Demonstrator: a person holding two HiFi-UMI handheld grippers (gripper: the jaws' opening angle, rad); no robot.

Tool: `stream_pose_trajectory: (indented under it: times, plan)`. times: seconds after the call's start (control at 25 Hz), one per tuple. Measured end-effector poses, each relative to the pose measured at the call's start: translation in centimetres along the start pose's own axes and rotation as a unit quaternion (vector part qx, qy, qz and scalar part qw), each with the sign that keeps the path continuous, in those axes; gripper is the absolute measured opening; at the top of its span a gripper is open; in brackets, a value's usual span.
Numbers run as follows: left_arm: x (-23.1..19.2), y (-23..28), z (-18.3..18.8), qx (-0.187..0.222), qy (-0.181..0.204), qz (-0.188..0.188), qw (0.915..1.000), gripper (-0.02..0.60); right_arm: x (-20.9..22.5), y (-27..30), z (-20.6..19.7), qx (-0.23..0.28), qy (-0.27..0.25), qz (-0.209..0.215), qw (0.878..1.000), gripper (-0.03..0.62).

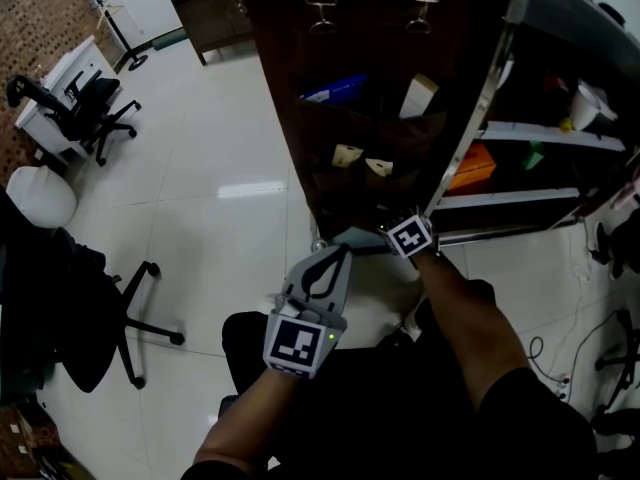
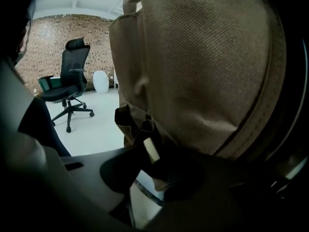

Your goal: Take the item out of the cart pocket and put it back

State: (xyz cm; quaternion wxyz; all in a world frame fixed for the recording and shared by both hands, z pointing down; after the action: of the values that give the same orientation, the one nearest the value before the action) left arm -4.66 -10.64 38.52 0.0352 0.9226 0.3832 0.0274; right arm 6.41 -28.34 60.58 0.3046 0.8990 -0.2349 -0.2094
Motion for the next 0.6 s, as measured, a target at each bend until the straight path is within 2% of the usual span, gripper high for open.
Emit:
stream_pose_trajectory:
  times: [0.04, 0.24, 0.4, 0.52, 0.6]
  plan:
    - [0.0, 0.0, 0.0, 0.0, 0.001, 0.0, 1.0, 0.0, 0.0, -0.1, 0.1, 0.004, 0.005, 0.001, 1.0, 0.158]
    - [0.0, -0.1, 0.0, 0.001, 0.003, 0.001, 1.0, 0.0, -0.2, -2.0, 1.7, 0.038, 0.016, 0.002, 0.999, 0.16]
    - [0.2, -0.1, 0.0, 0.001, 0.003, -0.001, 1.0, 0.0, -0.1, -5.9, 4.5, 0.094, 0.063, 0.0, 0.994, 0.155]
    - [0.2, 0.1, -0.1, -0.003, 0.004, -0.002, 1.0, 0.0, -0.2, -10.0, 6.8, 0.147, 0.101, 0.007, 0.984, 0.035]
    - [0.2, 0.3, -0.3, -0.004, 0.004, -0.003, 1.0, 0.0, -0.6, -13.3, 8.4, 0.182, 0.118, 0.021, 0.976, 0.012]
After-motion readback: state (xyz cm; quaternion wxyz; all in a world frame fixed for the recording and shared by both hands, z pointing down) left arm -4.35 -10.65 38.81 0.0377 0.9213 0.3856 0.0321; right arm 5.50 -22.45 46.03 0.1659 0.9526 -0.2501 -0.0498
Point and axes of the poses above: the fingertips, and each gripper's own axes: y forward along the fingers, x to its right, z out of its top, the point moved 3 cm from there along -y, backward along the fingers, and after that the axes turned 8 degrees about -z, right-handed, at the moved point
